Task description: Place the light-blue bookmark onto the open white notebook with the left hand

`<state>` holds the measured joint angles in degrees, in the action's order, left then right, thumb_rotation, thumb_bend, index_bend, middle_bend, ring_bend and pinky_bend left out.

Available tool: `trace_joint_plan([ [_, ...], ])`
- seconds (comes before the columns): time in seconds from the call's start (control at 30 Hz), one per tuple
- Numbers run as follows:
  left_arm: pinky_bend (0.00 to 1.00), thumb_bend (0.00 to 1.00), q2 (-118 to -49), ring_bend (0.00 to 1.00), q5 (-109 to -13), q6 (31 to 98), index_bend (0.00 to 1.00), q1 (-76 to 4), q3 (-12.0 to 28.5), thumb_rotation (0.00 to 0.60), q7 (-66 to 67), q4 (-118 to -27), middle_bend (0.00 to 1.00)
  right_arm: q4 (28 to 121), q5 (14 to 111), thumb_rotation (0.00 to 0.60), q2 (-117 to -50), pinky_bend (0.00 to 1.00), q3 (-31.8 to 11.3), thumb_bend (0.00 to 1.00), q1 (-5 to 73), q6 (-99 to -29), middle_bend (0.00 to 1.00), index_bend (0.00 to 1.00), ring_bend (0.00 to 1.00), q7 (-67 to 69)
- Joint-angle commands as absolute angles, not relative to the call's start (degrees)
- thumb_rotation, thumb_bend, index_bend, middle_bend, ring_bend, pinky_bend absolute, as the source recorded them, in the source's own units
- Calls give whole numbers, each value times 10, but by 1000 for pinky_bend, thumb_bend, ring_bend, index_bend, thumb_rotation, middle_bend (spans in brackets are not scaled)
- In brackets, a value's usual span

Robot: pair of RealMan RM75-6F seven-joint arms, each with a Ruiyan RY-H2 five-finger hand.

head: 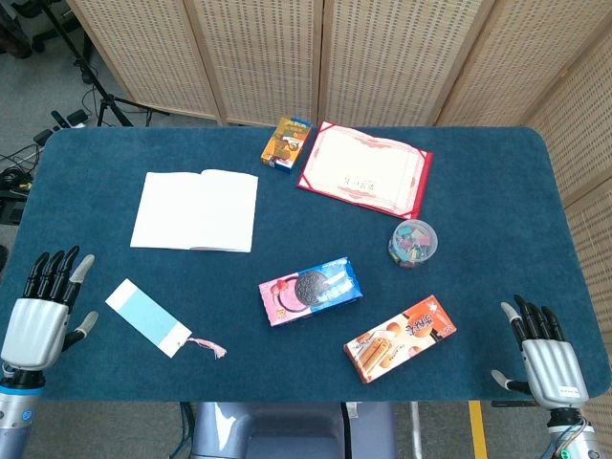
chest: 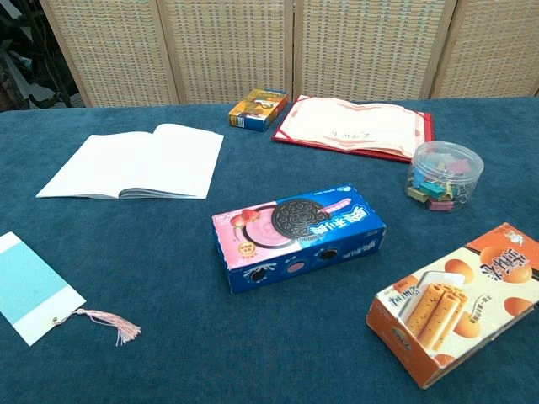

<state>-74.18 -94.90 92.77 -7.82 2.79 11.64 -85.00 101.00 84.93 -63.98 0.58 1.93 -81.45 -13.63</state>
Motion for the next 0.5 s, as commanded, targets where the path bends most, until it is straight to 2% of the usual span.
trace_joint_plan([
  [0.03,0,212,-742,0,-949,928,0,-78,28,600,116,-850,0,1010,849,600,-640,0,6,105,19,-814,0,2,0,-137],
  [0.5,0,212,-741,0,-950,921,0,-80,25,600,114,-849,0,1012,848,600,-638,0,5,105,19,-815,0,2,0,-133],
])
